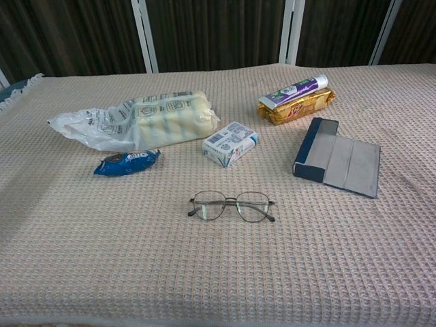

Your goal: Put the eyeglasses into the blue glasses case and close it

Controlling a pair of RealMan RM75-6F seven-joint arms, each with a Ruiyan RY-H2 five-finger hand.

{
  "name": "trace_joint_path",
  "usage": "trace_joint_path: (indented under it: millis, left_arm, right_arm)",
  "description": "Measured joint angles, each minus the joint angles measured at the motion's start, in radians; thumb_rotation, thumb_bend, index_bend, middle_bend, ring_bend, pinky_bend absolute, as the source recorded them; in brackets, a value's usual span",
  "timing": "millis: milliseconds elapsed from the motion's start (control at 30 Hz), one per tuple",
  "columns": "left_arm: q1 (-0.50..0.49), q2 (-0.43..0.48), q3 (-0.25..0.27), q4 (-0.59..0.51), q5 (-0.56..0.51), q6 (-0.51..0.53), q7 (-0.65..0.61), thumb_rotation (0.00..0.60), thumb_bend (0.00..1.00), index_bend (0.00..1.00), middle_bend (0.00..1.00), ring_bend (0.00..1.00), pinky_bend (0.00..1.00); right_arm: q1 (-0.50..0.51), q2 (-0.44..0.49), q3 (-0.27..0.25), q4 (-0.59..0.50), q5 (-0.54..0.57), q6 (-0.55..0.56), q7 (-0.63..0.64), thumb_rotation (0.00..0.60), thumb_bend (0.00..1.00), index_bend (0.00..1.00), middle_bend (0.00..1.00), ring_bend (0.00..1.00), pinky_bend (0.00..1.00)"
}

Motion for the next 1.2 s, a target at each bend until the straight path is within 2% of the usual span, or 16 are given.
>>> trace_joint_path:
  millis: [333,500,667,800,900,1033,1200]
  left_arm:
    - [-0.010,-0.001,-0.001,-0.006,-0.004,-0.017,0.002,0.600,0.39,0.00,0.00,0.00,0.04]
    - [-0.012,0.007,-0.003,-0.007,-0.013,-0.021,-0.011,0.600,0.39,0.00,0.00,0.00,0.04]
    - [-0.008,0.009,-0.002,-0.006,-0.011,-0.013,-0.016,0.600,0.38,0.00,0.00,0.00,0.05]
    - [-0.007,0.016,0.005,-0.008,-0.001,-0.013,-0.025,0.600,0.39,0.00,0.00,0.00,0.05]
    - [-0.007,0.024,0.009,-0.007,0.009,-0.011,-0.046,0.600,0.38,0.00,0.00,0.00,0.05]
    - [-0.001,0.034,0.011,-0.002,0.015,0.004,-0.074,0.600,0.38,0.00,0.00,0.00,0.05]
    - [0.010,0.044,0.018,0.003,0.029,0.023,-0.099,0.600,0.39,0.00,0.00,0.00,0.05]
  right_arm:
    - [0.016,-0.047,0.008,0.043,-0.029,0.007,0.018,0.600,0.20,0.02,0.00,0.00,0.00]
    - [0.060,-0.096,0.013,0.064,-0.053,-0.032,0.046,0.600,0.20,0.11,0.00,0.00,0.00]
    - [0.153,-0.114,0.031,-0.007,-0.054,-0.165,0.021,0.600,0.28,0.27,0.00,0.00,0.00]
    - [0.220,-0.149,0.063,-0.073,-0.018,-0.248,-0.067,0.600,0.33,0.38,0.00,0.00,0.00]
    - [0.269,-0.185,0.090,-0.121,0.044,-0.309,-0.163,0.600,0.34,0.45,0.00,0.00,0.00]
    - [0.334,-0.257,0.128,-0.171,0.164,-0.367,-0.322,0.600,0.36,0.50,0.00,0.00,0.00]
    - [0.414,-0.377,0.169,-0.180,0.331,-0.393,-0.497,0.600,0.41,0.54,0.01,0.00,0.00]
